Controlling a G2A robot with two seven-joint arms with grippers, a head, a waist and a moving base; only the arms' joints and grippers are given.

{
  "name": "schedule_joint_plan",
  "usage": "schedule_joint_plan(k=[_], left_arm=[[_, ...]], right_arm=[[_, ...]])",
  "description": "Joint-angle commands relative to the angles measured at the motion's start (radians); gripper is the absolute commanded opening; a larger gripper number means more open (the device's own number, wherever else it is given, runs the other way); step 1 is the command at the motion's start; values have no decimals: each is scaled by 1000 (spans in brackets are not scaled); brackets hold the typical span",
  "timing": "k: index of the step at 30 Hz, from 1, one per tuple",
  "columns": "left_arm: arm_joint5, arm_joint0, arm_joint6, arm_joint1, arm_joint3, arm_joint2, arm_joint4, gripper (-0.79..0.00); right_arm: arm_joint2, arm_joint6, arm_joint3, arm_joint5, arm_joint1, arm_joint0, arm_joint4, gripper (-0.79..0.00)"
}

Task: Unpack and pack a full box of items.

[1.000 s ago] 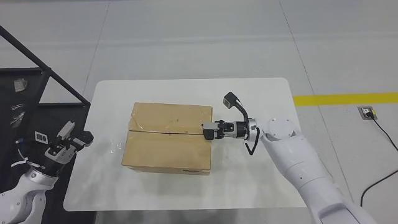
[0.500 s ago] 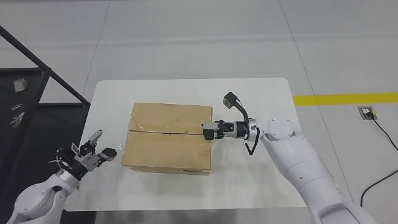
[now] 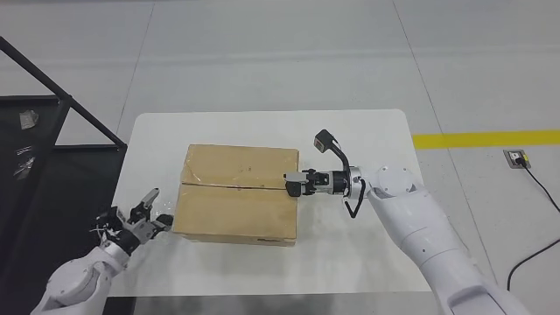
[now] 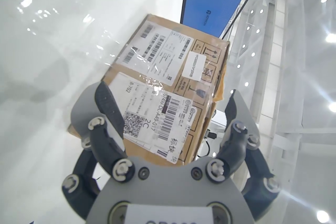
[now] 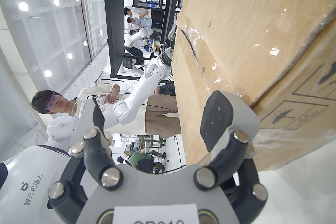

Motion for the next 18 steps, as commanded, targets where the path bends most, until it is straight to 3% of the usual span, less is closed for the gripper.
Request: schedule_joint_plan(k=[1,5,11,18], left_arm=[[-8,-12,14,-5,12,20,13,0],[9,-49,20,-17,51,60,14,0],[-2,-101,119,-40,102,98,-7,0],[-52,-153,202,-67,152,137,-29,0]], right_arm=[[0,0,0,0,0,0,0,0],[0,0,0,0,0,0,0,0],[0,0,0,0,0,0,0,0],[0,0,0,0,0,0,0,0]])
